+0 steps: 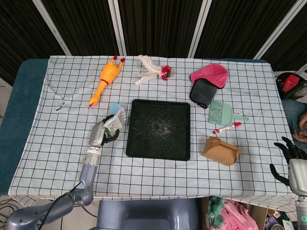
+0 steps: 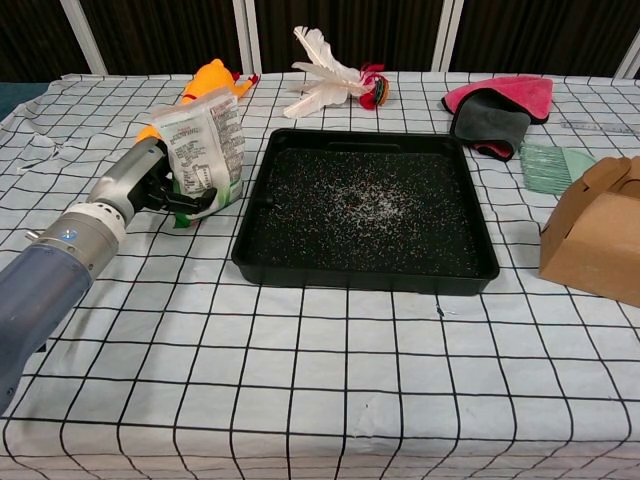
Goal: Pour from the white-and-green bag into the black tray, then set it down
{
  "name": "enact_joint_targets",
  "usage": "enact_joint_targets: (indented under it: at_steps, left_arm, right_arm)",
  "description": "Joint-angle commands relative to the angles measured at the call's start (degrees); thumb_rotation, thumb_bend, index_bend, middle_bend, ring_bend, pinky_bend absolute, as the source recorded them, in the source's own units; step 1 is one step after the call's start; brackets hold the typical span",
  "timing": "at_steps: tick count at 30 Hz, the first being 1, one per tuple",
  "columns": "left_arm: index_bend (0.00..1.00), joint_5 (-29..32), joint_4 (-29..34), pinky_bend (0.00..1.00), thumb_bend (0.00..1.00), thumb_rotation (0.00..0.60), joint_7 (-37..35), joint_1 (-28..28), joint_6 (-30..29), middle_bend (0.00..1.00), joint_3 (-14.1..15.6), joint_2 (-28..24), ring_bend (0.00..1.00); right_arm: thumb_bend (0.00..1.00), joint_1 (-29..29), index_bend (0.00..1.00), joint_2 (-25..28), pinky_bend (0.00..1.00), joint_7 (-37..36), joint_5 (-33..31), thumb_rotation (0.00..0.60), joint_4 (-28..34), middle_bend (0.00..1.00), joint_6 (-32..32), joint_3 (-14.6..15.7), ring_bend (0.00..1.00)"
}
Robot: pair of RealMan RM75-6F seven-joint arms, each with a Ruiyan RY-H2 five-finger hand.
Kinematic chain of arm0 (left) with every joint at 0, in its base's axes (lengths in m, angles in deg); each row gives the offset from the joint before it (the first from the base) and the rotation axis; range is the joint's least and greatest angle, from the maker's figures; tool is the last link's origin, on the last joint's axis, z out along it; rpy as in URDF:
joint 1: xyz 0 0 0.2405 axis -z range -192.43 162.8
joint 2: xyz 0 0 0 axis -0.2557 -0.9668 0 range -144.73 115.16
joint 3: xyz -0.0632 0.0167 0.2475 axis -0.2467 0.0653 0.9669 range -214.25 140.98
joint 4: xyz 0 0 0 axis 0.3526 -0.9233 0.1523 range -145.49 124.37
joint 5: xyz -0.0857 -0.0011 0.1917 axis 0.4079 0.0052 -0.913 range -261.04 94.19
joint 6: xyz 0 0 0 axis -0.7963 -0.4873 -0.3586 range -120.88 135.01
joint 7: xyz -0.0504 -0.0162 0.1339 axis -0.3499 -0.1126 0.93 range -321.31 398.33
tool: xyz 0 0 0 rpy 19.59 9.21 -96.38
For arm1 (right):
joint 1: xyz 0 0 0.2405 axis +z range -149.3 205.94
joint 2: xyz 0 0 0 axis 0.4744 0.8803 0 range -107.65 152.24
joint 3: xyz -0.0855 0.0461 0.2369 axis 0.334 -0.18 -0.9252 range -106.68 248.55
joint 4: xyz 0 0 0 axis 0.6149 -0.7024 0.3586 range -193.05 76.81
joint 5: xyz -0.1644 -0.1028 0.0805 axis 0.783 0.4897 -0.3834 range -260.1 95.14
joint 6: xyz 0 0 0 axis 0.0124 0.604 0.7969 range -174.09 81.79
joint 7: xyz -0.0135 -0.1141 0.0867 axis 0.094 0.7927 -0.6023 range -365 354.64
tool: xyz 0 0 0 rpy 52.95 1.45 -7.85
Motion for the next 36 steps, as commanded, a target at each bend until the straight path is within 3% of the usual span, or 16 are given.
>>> enact_joint_targets:
  at_steps: [1, 9, 13, 23, 31, 36]
  left_arm:
    - [0.32, 0.04, -0.07, 0.42, 0.58, 0.600, 0.05, 0.00, 0.01, 0.35, -0.01, 0.05, 0.27]
    - [0.32, -0.01, -0.33, 0.43, 0.58, 0.600, -0.12, 0.04, -0.12, 0.35, -0.04, 0.24, 0.27]
    - [0.32, -0.11, -0.66, 0.50, 0.65, 0.600, -0.20, 0.05, -0.44, 0.35, -0.10, 0.36, 0.29]
    - [0.34, -3.11, 2.26, 0.50, 0.71, 0.600, -1.15, -0.92, -4.62, 0.37, 1.16, -0.95, 0.31]
    - [0.35, -6.36, 13.51, 0.50, 0.71, 0.600, 1.61, -4.01, -10.13, 0.38, 3.11, -7.12, 0.31]
    - [0.36, -5.54, 26.09, 0.50, 0.71, 0.600, 10.05, -4.09, -7.25, 0.39, 3.39, -14.96, 0.31]
  right_arm:
    - [0.29, 0.04, 0.21, -0.03, 0.23, -0.04, -0.05, 0.600, -0.07, 0.10, -0.10, 0.00, 0.19]
    - [0.29, -0.03, 0.21, 0.01, 0.23, -0.22, -0.03, 0.600, -0.11, 0.10, 0.07, -0.07, 0.19]
    - [0.29, -0.04, 0.21, 0.09, 0.23, -0.32, -0.01, 0.600, -0.09, 0.10, 0.01, -0.03, 0.19]
    - [0.29, -0.06, 0.21, 0.13, 0.23, -0.13, -0.08, 0.600, 0.01, 0.10, 0.01, -0.06, 0.19]
    - [0.29, -0.19, 0.21, 0.27, 0.23, -0.06, 0.01, 0.600, 0.26, 0.10, 0.29, -0.08, 0.19]
    - [0.29, -0.21, 0.21, 0.23, 0.23, 0.29, -0.09, 0.600, 0.25, 0.10, 0.27, -0.09, 0.19]
